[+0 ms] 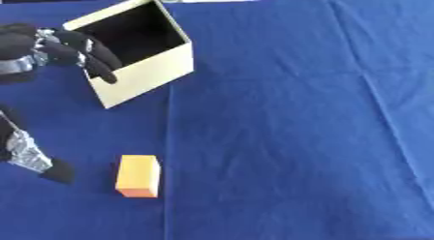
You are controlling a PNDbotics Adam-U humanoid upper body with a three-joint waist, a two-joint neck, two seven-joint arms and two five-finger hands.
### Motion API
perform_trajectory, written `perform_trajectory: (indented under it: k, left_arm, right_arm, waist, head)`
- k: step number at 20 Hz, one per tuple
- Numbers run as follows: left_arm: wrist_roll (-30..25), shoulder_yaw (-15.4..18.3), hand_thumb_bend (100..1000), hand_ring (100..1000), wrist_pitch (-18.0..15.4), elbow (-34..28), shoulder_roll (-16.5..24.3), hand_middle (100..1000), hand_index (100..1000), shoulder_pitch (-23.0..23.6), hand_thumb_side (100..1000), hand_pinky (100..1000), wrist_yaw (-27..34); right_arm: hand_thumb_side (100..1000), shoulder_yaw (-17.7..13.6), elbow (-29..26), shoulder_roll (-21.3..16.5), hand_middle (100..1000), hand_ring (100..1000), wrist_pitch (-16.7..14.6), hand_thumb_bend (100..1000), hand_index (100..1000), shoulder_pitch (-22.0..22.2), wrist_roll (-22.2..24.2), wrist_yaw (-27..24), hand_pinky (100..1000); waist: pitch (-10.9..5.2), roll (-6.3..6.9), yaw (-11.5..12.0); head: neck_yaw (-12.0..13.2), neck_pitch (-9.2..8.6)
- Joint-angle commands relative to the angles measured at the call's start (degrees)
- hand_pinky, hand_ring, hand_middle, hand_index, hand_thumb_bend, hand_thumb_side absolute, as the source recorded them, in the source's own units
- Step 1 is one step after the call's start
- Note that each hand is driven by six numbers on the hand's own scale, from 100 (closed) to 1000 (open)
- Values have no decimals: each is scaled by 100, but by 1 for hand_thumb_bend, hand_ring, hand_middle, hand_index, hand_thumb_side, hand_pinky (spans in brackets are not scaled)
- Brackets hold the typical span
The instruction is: Pick up objects on the table and place them in the box.
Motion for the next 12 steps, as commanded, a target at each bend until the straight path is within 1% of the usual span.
perform_trajectory:
  k: [1, 3, 4, 5, 6, 7, 8, 9, 12]
  left_arm:
    - [-235, -65, 675, 799, 281, -75, -17, 815, 822, -120, 398, 767, -30]
    - [-232, -98, 675, 799, 410, -75, -53, 815, 822, -125, 398, 767, -56]
    - [-222, -111, 607, 821, 480, -75, -76, 821, 836, -107, 326, 775, -55]
    - [-207, -139, 602, 828, 611, -75, -115, 825, 840, -80, 317, 777, -35]
    - [-191, -169, 602, 852, 744, -75, -153, 853, 869, -57, 305, 790, -5]
    - [-166, -195, 608, 857, 878, -75, -188, 863, 877, -36, 306, 792, 29]
    - [-143, -218, 637, 863, 992, -75, -211, 874, 915, -20, 315, 796, 53]
    - [-122, -241, 637, 864, 1094, -75, -230, 875, 928, -3, 314, 796, 59]
    - [-127, -349, 709, 852, 1270, -75, -285, 850, 902, 37, 331, 785, 57]
  right_arm:
    - [803, -37, -116, -118, 661, 796, 5, 100, 763, -44, 3, -15, 810]
    - [803, -37, -116, -116, 661, 796, 7, 100, 763, -43, 1, -18, 810]
    - [804, -38, -116, -115, 659, 794, 9, 100, 762, -40, -1, -19, 810]
    - [804, -40, -116, -114, 658, 794, 11, 100, 762, -35, -3, -21, 810]
    - [804, -40, -116, -112, 657, 793, 14, 100, 762, -30, -4, -23, 810]
    - [804, -40, -116, -110, 657, 793, 17, 100, 762, -23, -4, -24, 810]
    - [804, -42, -116, -109, 656, 792, 20, 100, 761, -16, -5, -25, 810]
    - [804, -44, -116, -109, 656, 792, 24, 100, 761, -11, -8, -26, 810]
    - [805, -44, -116, -100, 655, 791, 28, 100, 761, -4, -12, -32, 810]
  waist:
    - [-136, 11, 9]
    - [-139, 15, 10]
    - [-143, 21, 14]
    - [-149, 31, 19]
    - [-157, 39, 24]
    - [-164, 46, 29]
    - [-172, 53, 35]
    - [-180, 60, 39]
    - [-208, 83, 43]
  head:
    - [-12, 57]
    - [-12, 58]
    - [-18, 63]
    - [-22, 70]
    - [-25, 77]
    - [-28, 85]
    - [-33, 94]
    - [-38, 105]
    - [-34, 126]
